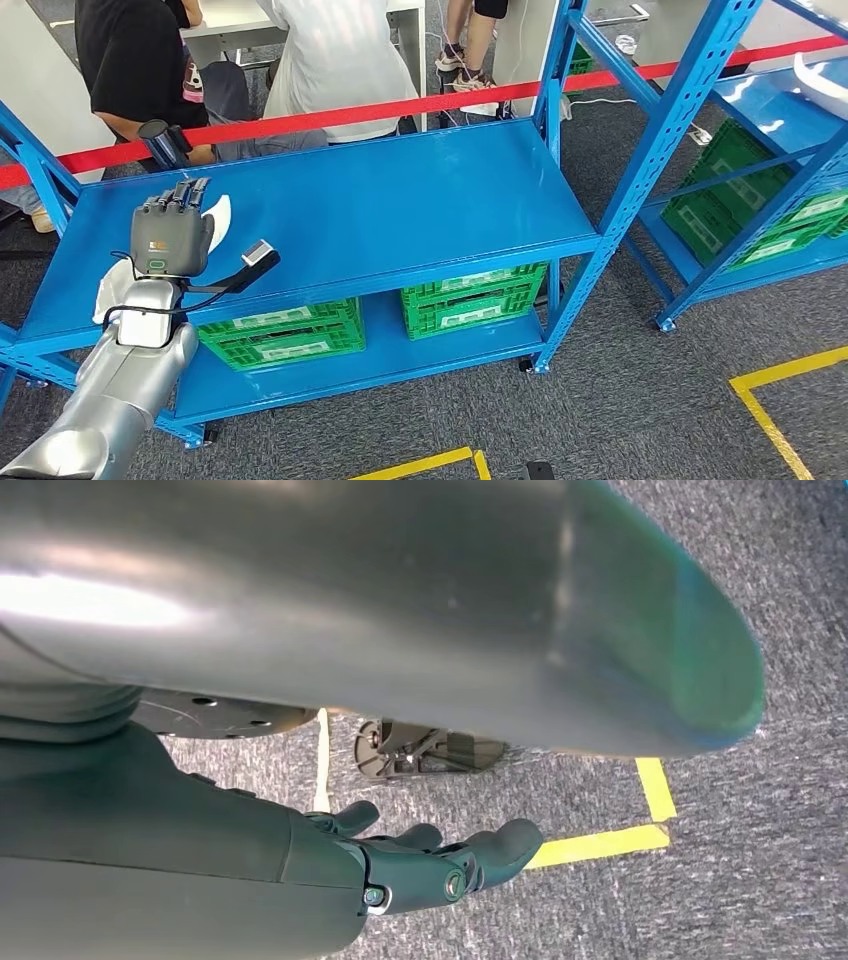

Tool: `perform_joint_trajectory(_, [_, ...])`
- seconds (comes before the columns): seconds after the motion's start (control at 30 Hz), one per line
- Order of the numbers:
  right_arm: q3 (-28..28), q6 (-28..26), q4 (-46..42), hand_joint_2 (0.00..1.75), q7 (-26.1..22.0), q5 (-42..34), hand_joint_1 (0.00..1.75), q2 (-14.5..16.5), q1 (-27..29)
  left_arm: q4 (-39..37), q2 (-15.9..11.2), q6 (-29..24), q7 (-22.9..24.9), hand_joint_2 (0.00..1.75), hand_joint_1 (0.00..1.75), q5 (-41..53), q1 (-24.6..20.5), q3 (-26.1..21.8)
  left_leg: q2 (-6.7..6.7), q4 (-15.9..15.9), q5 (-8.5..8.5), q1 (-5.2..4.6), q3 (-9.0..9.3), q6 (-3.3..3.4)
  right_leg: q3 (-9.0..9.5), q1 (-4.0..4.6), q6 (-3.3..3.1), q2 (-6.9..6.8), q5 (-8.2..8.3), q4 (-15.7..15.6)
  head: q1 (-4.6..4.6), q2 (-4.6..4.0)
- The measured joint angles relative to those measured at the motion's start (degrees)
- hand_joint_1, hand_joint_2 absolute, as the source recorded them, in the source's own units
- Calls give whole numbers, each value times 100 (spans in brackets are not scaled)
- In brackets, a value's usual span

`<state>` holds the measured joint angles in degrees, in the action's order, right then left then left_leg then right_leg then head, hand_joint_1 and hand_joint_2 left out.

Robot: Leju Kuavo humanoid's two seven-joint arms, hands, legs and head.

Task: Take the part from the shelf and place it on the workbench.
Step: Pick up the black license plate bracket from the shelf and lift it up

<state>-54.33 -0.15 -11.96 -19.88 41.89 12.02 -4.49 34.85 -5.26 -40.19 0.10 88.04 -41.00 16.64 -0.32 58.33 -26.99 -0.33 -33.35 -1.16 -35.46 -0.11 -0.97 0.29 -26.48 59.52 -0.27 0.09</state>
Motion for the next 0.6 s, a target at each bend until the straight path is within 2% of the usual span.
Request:
perform_joint_trajectory(0.1, [-7, 3, 0, 0, 3, -7, 0, 0, 8, -16, 1, 1, 43, 0, 0, -13, -37, 81, 1, 0, 0, 0, 1, 0, 0, -1, 0, 1, 0, 0, -1, 0])
perform_joint_trajectory(0.2, [-13, 10, 0, 0, 13, -6, 0, 0, 13, -165, 1, 1, 54, 0, 0, -60, -105, 177, 1, 0, 0, 0, 1, 0, 0, 0, 0, 0, 0, 0, -1, 0])
perform_joint_trajectory(0.33, [-30, 15, 0, 0, 16, 13, 0, 0, 15, -619, 18, 13, 114, 175, 0, -80, -280, 270, 2, 0, 0, 0, 1, 0, -1, 2, 0, 2, 0, 0, -1, 0])
perform_joint_trajectory(0.47, [-38, 15, 0, 0, 17, 34, 0, 0, 16, -1100, 43, 144, 201, 175, 0, -29, -442, 358, 3, 0, 0, 0, 1, 0, -1, 2, 0, 2, 0, 0, -1, 0])
perform_joint_trajectory(0.6, [-40, 29, 0, 0, 19, 69, 0, 0, 17, -1383, 46, 528, 208, 175, 0, -6, -539, 385, 3, 0, 0, 0, 1, 0, -1, 2, 0, 2, 0, 0, -1, 0])
